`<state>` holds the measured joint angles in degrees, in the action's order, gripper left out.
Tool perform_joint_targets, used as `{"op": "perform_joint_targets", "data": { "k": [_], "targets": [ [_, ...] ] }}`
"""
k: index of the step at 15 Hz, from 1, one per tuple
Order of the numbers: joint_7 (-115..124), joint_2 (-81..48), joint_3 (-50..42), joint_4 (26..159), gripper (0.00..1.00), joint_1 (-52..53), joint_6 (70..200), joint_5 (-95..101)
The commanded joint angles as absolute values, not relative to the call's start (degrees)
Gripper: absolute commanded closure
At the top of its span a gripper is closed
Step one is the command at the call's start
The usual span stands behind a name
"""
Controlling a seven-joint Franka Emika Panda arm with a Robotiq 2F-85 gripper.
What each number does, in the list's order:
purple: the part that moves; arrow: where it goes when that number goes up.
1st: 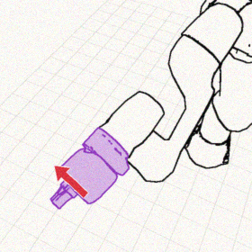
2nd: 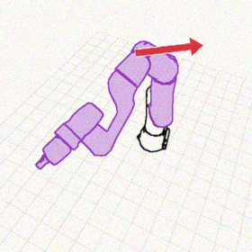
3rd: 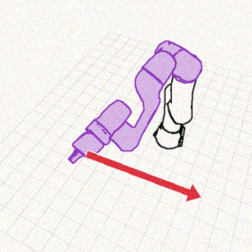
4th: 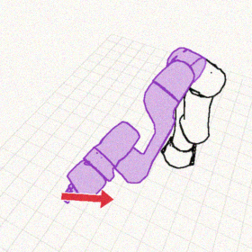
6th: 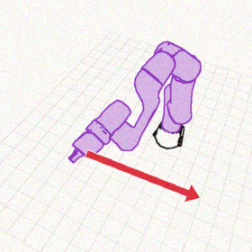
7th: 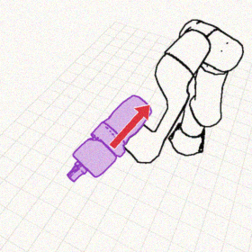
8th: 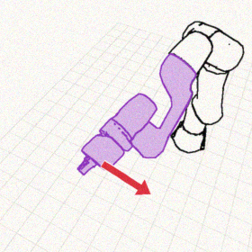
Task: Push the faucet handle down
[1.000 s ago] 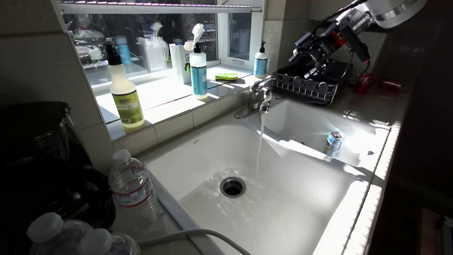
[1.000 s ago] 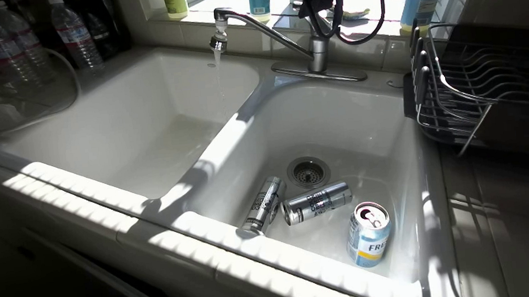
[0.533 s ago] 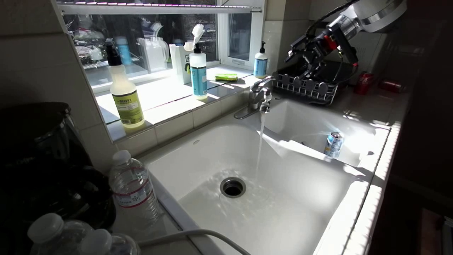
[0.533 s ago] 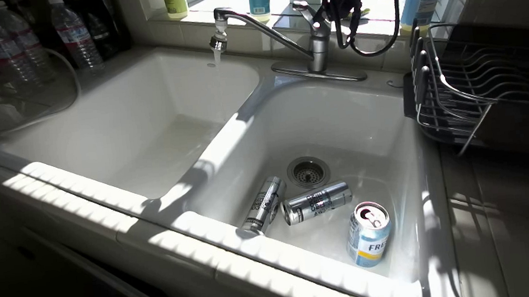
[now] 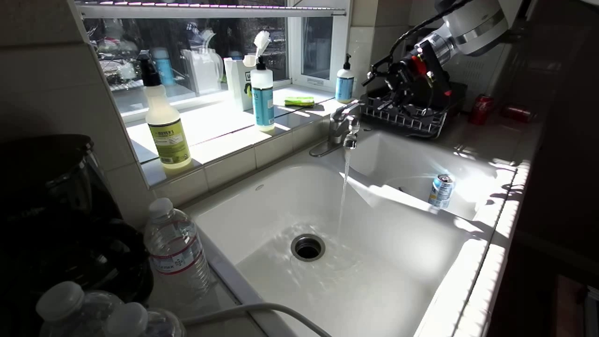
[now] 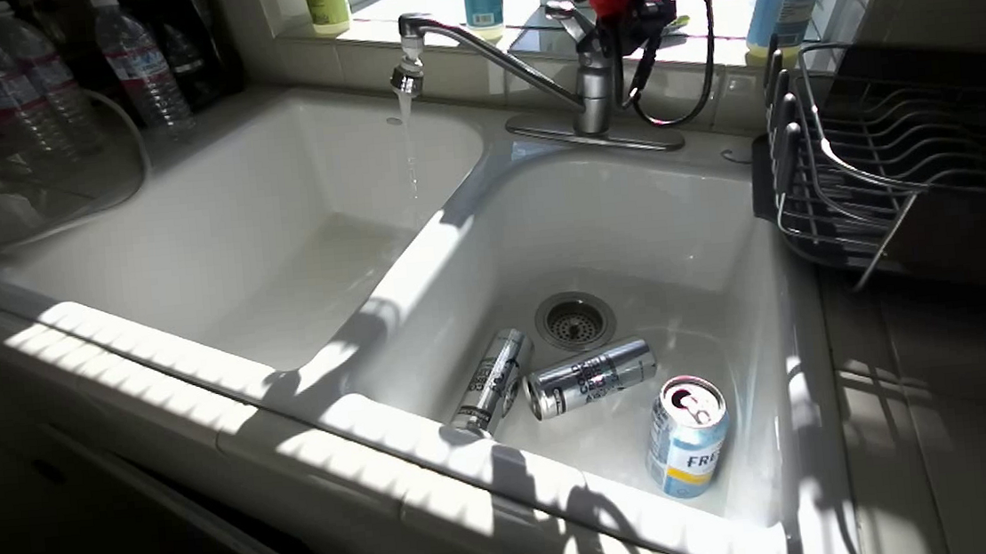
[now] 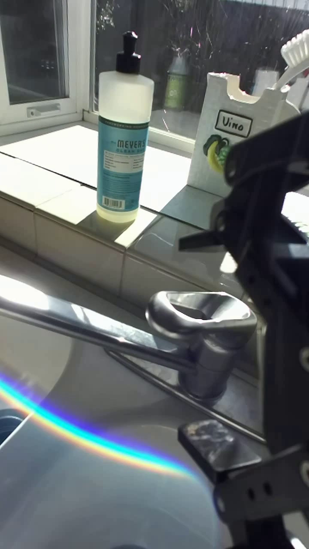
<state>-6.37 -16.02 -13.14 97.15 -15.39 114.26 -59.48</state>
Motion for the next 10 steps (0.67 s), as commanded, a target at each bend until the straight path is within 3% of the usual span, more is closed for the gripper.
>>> {"op": "perform_joint_targets", "data": {
  "k": [1,10],
  "targets": [
    [-6.43,-20.20,-11.55,92.61,0.00,-17.36,110.54,-63.55],
    [-5.21,-23.20,-10.65,91.77,0.00,-18.23,107.21,-65.62]
  ]
}}
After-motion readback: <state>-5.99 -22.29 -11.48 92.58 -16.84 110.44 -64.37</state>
